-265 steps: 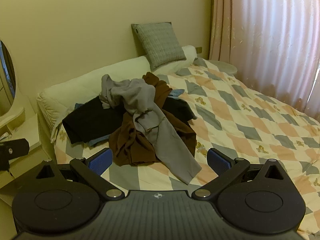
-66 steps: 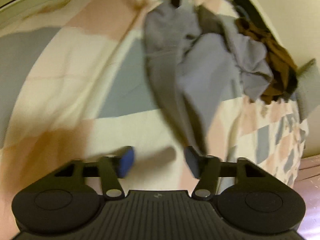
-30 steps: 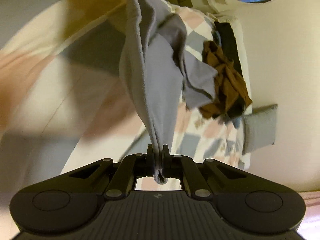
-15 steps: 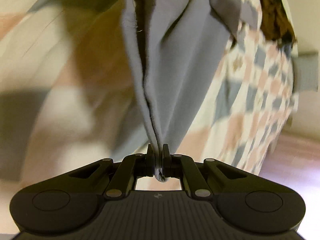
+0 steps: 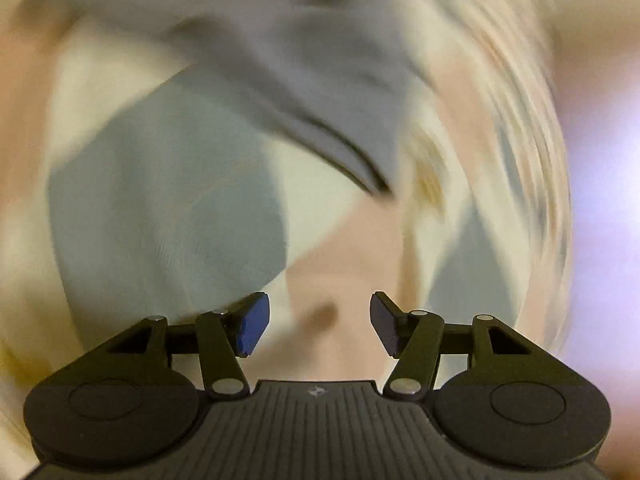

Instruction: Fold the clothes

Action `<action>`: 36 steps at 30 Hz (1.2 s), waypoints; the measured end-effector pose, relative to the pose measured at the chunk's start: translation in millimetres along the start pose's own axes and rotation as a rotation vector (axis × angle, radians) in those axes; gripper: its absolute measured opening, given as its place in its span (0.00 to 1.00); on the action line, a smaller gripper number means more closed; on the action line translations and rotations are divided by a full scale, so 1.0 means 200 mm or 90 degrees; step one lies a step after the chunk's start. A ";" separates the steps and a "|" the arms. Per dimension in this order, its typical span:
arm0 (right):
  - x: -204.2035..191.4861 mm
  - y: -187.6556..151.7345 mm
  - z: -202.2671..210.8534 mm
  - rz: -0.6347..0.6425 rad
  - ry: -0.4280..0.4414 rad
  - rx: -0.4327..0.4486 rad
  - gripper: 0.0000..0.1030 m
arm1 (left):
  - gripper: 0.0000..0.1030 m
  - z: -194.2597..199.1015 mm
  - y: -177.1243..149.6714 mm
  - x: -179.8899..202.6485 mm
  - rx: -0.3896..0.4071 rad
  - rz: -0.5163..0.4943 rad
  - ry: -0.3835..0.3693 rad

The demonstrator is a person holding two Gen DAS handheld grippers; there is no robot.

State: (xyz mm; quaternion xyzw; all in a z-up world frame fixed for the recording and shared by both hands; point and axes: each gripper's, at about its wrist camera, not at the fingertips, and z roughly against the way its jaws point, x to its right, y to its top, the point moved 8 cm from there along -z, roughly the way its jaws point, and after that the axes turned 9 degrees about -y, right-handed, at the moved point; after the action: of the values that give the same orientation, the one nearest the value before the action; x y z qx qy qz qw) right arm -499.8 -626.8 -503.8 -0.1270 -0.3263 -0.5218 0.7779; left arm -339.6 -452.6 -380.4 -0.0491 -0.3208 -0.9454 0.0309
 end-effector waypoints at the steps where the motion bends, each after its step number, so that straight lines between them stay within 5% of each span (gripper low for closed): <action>1: 0.04 -0.01 0.01 -0.108 0.012 -0.028 0.62 | 0.53 -0.01 0.05 -0.19 0.000 0.035 0.039; 3: 0.08 -0.03 0.03 -0.295 0.030 -0.071 0.63 | 0.59 -0.07 0.17 -0.60 -0.010 0.106 0.119; 4: 0.08 -0.04 0.05 -0.361 0.043 -0.084 0.63 | 0.66 -0.10 0.22 -0.79 -0.017 0.142 0.146; 7: 0.03 -0.01 0.09 -0.513 0.062 -0.106 0.63 | 0.67 -0.27 0.34 -1.28 -0.067 0.266 0.195; 13: -0.15 0.12 0.22 -0.643 0.072 -0.138 0.63 | 0.65 -0.61 0.32 -1.87 -0.171 0.411 0.211; 15: -0.20 0.17 0.25 -0.673 0.064 -0.146 0.64 | 0.43 -0.71 0.20 -1.91 -0.223 0.444 0.183; 16: -0.22 0.20 0.25 -0.687 0.059 -0.151 0.64 | 0.07 -0.74 0.15 -1.94 -0.239 0.455 0.176; 17: -0.24 0.23 0.27 -0.696 0.053 -0.157 0.65 | 0.00 -0.74 0.12 -1.95 -0.240 0.456 0.175; 22: -0.31 0.35 0.35 -0.732 0.025 -0.191 0.64 | 0.00 -0.31 0.15 -1.94 -0.093 0.383 0.087; 26: -0.37 0.40 0.43 -0.761 0.003 -0.233 0.65 | 0.00 0.46 0.06 -2.02 0.054 0.377 0.026; 30: -0.44 0.46 0.49 -0.815 -0.003 -0.267 0.65 | 0.00 1.16 -0.27 -2.36 0.151 0.358 0.171; 33: -0.51 0.48 0.50 -0.898 0.007 -0.292 0.65 | 0.00 1.40 -0.63 -2.68 0.127 0.390 0.311; 36: -0.59 0.45 0.49 -1.021 0.025 -0.320 0.67 | 0.00 1.35 -1.03 -2.94 0.057 0.446 0.362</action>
State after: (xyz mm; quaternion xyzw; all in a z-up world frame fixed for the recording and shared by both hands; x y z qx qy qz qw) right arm -484.5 -450.3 -493.4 -0.0168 -0.1781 -0.9758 0.1258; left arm 245.5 -107.9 -357.9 0.1080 -0.3045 -0.8390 0.4379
